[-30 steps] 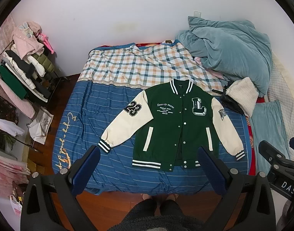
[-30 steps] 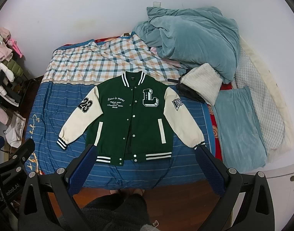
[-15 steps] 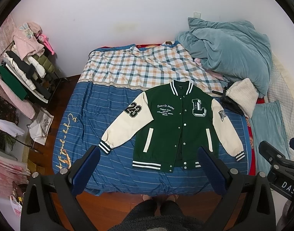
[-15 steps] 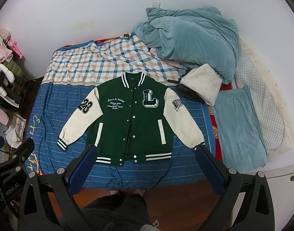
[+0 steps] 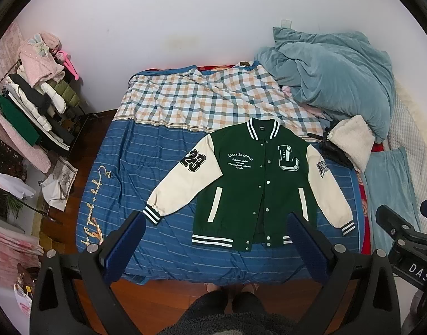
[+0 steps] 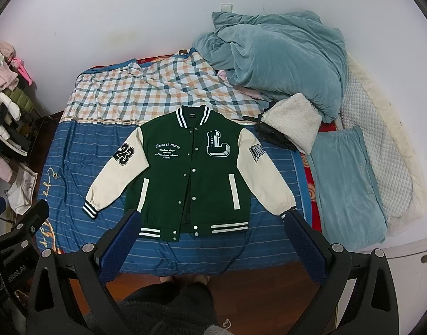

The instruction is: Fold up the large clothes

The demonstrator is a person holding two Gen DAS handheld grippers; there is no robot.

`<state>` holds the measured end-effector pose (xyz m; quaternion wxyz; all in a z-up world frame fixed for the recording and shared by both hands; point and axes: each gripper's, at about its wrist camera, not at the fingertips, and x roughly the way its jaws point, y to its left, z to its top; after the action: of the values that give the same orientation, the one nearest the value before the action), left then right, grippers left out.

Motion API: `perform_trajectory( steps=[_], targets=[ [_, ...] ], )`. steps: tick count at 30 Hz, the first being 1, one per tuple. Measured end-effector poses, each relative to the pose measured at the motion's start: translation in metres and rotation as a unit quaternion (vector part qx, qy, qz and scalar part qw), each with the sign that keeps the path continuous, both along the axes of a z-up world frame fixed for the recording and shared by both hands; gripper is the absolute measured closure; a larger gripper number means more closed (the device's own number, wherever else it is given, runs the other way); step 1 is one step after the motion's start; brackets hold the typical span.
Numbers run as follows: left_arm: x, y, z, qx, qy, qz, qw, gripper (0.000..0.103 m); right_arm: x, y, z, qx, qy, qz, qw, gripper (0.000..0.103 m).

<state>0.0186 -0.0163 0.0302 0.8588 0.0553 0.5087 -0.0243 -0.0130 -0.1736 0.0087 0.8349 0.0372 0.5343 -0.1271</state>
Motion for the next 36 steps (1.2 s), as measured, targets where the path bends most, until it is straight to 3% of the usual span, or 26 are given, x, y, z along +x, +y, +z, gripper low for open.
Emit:
perform_trajectory(
  steps=[16, 21, 24, 26, 27, 28, 29, 31, 34, 36],
  targets=[
    [0.007, -0.001, 0.002, -0.002, 0.001, -0.003, 1.0000, 0.000, 0.002, -0.001, -0.001, 0.004, 0.007, -0.007, 1.000, 0.000],
    [0.029, 0.007, -0.015, 0.011, -0.022, -0.006, 0.9997, 0.000, 0.010, -0.019, -0.028, 0.046, -0.018, -0.037, 0.998, 0.000],
    [0.053, 0.008, -0.048, 0.031, -0.047, -0.017, 0.9983, 0.000, 0.015, -0.053, -0.068, 0.089, -0.025, -0.102, 0.990, 0.000],
    [0.065, 0.007, -0.074, 0.043, -0.053, -0.022, 0.9974, 0.000, 0.011, -0.089, -0.105, 0.116, -0.026, -0.167, 0.979, 0.002],
    [0.077, 0.003, -0.093, 0.056, -0.049, -0.021, 0.9970, 0.000, 0.008, -0.111, -0.129, 0.128, -0.028, -0.201, 0.971, 0.014],
    [0.086, -0.001, -0.110, 0.065, -0.043, -0.022, 0.9967, 0.000, 0.006, -0.127, -0.146, 0.132, -0.024, -0.225, 0.965, 0.034],
    [0.095, -0.005, -0.125, 0.072, -0.037, -0.022, 0.9965, 0.000, 0.001, -0.152, -0.178, 0.141, -0.013, -0.262, 0.955, 0.040],
    [0.112, -0.015, -0.160, 0.086, -0.018, -0.017, 0.9960, 0.000, -0.007, -0.186, -0.224, 0.159, -0.003, -0.306, 0.939, 0.040],
    [0.133, -0.030, -0.207, 0.100, 0.002, 0.000, 0.9949, 0.000, -0.027, -0.250, -0.318, 0.226, 0.008, -0.391, 0.892, 0.039],
    [0.146, -0.042, -0.241, 0.117, 0.016, 0.012, 0.9929, 0.000, -0.035, -0.285, -0.382, 0.271, 0.015, -0.436, 0.858, 0.032]
  ],
)
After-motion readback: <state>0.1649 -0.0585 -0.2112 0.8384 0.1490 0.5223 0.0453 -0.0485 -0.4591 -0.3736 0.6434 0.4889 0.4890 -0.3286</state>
